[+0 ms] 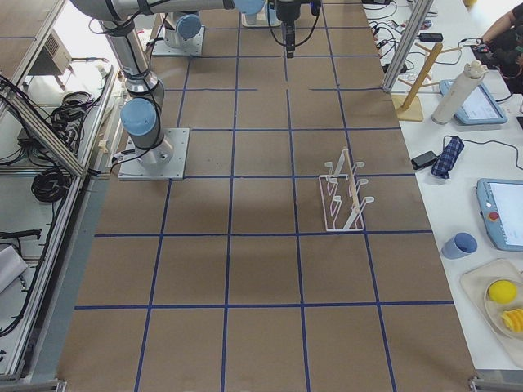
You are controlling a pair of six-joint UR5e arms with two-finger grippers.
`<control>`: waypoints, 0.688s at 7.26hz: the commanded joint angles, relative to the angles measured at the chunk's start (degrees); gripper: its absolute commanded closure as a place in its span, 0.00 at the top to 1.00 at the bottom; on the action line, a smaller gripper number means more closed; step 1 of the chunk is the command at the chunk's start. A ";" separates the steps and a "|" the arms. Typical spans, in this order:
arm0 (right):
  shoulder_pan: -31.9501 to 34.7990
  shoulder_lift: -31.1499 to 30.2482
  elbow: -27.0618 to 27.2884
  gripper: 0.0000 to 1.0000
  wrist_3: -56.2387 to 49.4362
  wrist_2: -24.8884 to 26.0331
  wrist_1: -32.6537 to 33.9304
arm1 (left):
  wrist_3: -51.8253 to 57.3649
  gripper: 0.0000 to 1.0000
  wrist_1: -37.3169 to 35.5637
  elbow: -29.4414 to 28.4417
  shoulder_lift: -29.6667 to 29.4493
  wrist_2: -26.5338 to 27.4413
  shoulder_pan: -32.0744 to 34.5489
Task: Transfer IKEA cup to right arm and place on rack
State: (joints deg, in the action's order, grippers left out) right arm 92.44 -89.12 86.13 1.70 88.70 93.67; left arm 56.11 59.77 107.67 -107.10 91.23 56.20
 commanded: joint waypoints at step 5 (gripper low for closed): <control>-0.07 -0.35 0.01 1.00 -0.03 0.34 -0.07 | -0.82 0.00 2.17 -3.06 1.00 -0.08 0.57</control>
State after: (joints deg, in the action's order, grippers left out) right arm 92.37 -89.42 86.09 1.67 89.07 93.44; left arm 55.72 60.67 105.99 -107.01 91.21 56.50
